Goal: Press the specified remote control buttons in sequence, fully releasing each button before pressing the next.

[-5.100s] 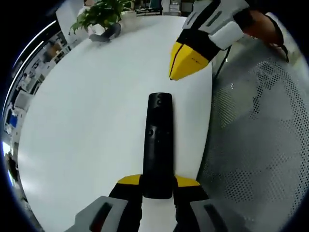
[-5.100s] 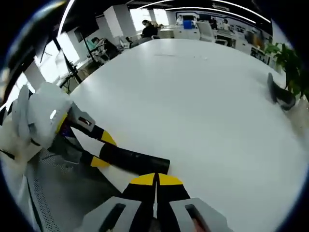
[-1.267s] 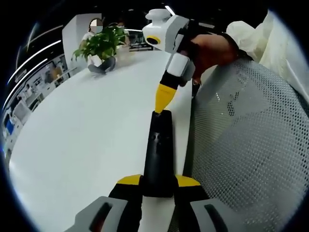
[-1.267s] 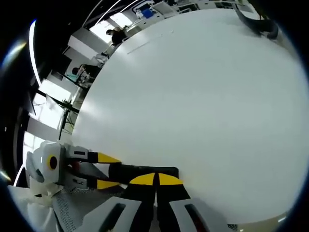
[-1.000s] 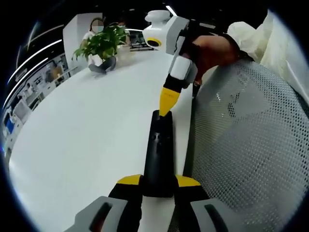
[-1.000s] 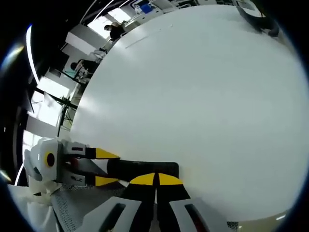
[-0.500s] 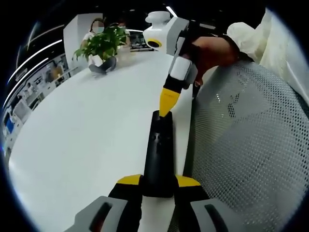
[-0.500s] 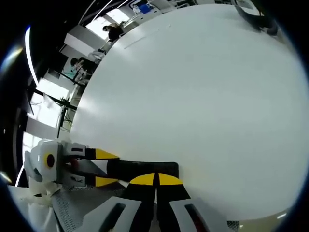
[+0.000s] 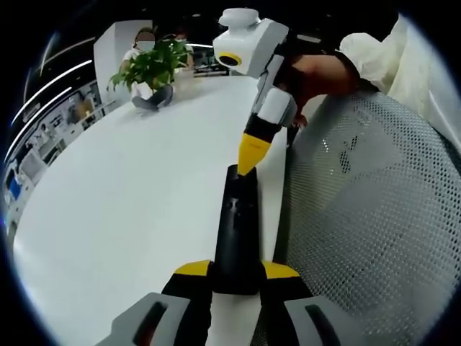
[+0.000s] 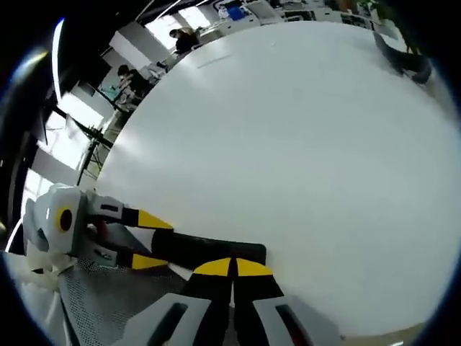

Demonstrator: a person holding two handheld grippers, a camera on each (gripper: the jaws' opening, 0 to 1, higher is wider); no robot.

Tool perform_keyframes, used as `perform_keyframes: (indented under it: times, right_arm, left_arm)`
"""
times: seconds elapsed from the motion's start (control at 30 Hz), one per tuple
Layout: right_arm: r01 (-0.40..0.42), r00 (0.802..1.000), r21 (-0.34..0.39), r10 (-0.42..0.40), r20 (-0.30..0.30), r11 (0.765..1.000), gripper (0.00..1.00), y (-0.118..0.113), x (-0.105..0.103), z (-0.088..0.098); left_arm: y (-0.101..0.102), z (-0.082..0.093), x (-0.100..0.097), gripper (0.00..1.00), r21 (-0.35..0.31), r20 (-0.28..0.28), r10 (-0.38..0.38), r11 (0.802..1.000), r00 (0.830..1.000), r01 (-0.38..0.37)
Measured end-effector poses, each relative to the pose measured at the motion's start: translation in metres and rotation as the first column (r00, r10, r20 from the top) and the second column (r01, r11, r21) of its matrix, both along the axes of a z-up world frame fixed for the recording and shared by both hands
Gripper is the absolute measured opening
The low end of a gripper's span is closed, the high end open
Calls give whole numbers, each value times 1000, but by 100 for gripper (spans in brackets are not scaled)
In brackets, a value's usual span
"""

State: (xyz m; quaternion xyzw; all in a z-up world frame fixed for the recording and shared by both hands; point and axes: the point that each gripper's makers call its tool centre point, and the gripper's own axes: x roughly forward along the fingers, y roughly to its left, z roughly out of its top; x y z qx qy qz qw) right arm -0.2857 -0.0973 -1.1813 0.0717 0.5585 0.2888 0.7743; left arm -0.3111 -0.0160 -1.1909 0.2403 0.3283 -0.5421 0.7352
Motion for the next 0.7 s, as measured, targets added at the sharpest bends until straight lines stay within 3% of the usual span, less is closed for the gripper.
perform_keyframes:
  times: [0.47,0.6,0.7]
  right_arm:
    - [35,998,28,-34,-45,999,0,-1,0,2]
    - [35,998,92,-31,-45,995,0,7,3,5]
    - [20,998,71,-16,-55,997,0,8,0,2]
  left_arm:
    - [0,0,0,25,-4,1,2,1000,1000,-2]
    - [-1,0,0,25,-10,2,0,1000,1000,0]
    - [-2,0,0,25,-9,3,-1,1000,1000,1]
